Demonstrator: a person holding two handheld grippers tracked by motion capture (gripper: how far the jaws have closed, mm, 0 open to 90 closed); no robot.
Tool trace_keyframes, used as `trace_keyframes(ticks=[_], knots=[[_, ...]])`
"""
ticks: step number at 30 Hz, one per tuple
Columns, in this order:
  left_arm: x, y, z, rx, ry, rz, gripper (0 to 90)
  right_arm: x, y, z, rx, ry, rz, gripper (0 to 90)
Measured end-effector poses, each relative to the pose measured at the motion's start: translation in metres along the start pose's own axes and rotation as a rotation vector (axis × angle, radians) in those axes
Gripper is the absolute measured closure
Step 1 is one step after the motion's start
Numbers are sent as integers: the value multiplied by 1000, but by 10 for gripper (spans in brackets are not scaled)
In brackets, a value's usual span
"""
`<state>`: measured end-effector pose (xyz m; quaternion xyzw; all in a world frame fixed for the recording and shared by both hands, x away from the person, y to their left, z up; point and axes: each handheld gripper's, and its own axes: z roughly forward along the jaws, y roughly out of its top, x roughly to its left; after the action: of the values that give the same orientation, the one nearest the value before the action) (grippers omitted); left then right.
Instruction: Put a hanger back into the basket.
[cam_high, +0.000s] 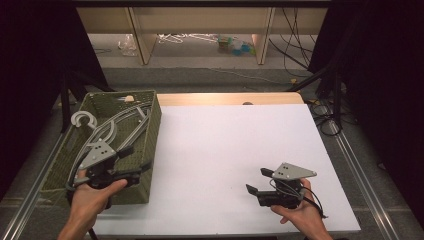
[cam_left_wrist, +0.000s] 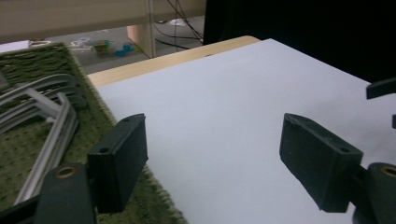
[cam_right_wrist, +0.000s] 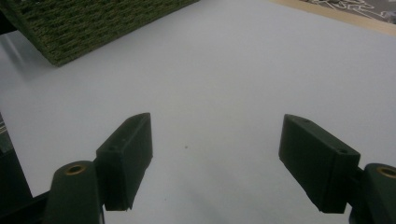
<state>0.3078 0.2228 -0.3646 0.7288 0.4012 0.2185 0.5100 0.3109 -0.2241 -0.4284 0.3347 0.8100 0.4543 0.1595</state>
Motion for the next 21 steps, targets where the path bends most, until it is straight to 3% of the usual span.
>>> trace_keyframes(ticks=[11, 16, 19, 21], knots=[[-30, -11, 18, -33, -90, 28, 171, 0, 0, 0, -20, 19, 15, 241], [-40, -19, 24, -39, -105, 35, 169, 0, 0, 0, -26, 23, 10, 226], [-46, -25, 28, -43, -118, 63, 168, 0, 0, 0, -28, 29, 6, 223], [-49, -29, 30, -44, -123, 55, 170, 2, 0, -1, -35, 30, -1, 222]])
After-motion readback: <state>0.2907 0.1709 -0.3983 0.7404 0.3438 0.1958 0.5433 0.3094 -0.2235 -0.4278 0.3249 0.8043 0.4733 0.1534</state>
